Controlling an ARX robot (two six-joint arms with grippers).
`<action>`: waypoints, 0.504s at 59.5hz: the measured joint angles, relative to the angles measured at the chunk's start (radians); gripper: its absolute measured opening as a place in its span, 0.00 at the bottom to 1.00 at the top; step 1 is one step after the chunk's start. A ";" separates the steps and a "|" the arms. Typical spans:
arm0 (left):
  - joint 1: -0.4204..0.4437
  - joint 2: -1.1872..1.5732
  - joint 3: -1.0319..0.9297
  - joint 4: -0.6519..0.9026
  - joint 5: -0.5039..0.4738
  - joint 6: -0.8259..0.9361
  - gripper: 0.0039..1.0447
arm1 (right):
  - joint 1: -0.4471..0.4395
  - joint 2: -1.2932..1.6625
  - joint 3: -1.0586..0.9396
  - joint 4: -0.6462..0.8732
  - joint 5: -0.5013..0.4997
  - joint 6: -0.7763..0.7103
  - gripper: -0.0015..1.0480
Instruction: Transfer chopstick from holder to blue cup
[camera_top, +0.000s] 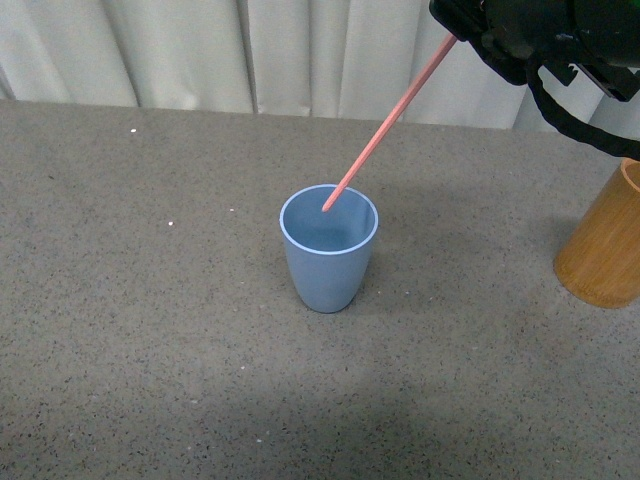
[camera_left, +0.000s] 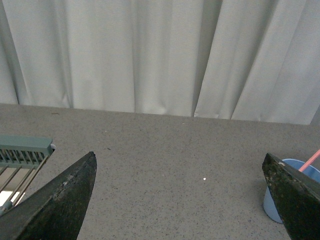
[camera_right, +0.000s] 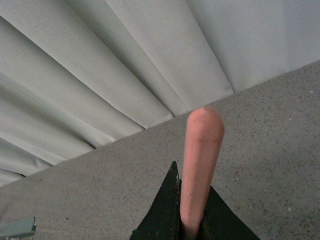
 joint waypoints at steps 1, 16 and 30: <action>0.000 0.000 0.000 0.000 0.000 0.000 0.94 | 0.000 0.000 0.000 0.000 0.000 0.000 0.02; 0.000 0.000 0.000 0.000 0.000 0.000 0.94 | 0.000 0.002 0.000 -0.003 0.000 0.002 0.02; 0.000 0.000 0.000 0.000 0.000 0.000 0.94 | 0.001 0.008 0.004 -0.011 0.000 0.001 0.19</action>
